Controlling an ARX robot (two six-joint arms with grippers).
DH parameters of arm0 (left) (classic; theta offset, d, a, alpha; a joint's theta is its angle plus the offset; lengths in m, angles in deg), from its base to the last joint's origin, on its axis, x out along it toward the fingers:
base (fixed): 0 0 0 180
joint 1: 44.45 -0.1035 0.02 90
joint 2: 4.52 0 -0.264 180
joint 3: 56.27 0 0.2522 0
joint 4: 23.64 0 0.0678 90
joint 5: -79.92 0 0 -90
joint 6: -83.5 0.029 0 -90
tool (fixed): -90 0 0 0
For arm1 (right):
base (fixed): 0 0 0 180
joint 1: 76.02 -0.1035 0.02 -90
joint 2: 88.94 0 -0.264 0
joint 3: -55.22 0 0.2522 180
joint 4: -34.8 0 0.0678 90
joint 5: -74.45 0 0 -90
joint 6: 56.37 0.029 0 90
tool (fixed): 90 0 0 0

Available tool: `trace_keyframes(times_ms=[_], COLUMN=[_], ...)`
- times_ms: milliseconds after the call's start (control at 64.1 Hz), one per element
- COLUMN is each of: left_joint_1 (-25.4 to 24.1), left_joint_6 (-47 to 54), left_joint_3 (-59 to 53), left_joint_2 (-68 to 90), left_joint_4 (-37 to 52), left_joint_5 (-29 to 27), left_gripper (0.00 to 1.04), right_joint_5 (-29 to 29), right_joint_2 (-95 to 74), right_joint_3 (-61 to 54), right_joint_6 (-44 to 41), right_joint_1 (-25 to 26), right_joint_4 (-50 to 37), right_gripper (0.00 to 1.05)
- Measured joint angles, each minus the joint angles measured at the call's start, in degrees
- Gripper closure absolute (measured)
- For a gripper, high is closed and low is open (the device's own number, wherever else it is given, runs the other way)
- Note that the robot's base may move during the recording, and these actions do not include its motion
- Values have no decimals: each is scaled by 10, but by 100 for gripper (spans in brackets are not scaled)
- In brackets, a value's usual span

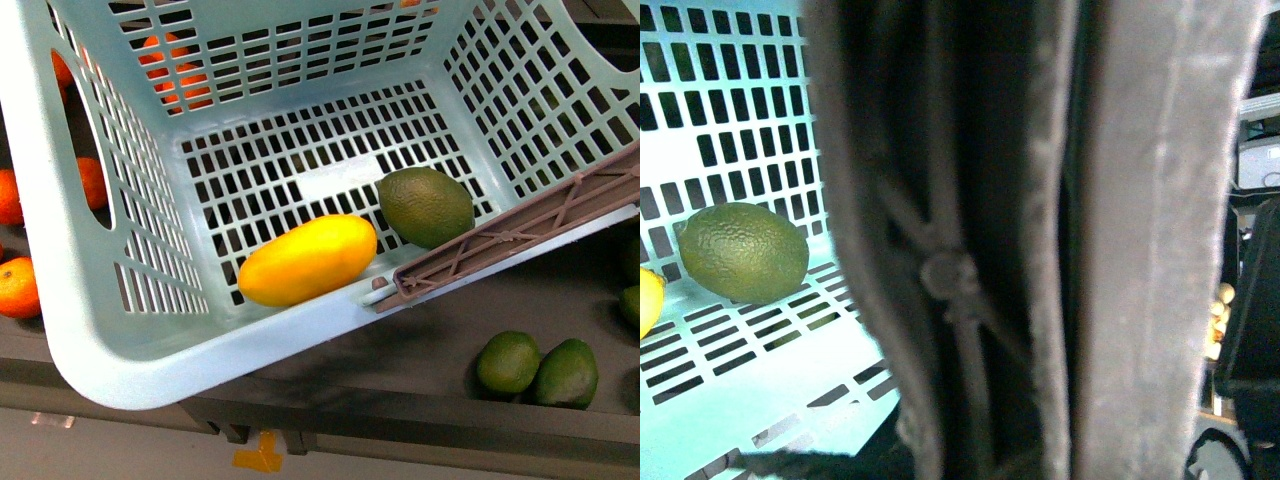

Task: Pick mango and avocado into basket

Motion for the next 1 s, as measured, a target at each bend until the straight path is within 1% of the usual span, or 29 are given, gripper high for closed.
trace_keyframes(times_ms=[109,156,187,234,281,359,671,999], left_joint_1=[0,0,0,0,0,0,0,0], left_joint_6=[-2,-2,-2,-2,0,0,-2,-1], left_joint_3=[0,0,0,0,0,0,0,0], left_joint_2=[0,0,0,0,0,0,0,0], left_joint_4=[0,0,0,0,0,0,0,0], left_joint_5=[3,2,1,-1,-3,-2,0,-1], left_gripper=[90,90,90,90,90,90,90,90], right_joint_5=[6,10,12,14,40,42,47,47], right_joint_2=[29,45,51,67,83,105,198,298], right_joint_3=[-57,-84,-94,-117,-138,-165,-248,-297], right_joint_6=[-23,-30,-31,-34,-37,-40,-43,-43], right_joint_1=[5,8,9,13,30,43,47,47], right_joint_4=[-26,-35,-37,-43,-47,-51,-42,11], right_gripper=[61,69,73,82,90,103,103,103])
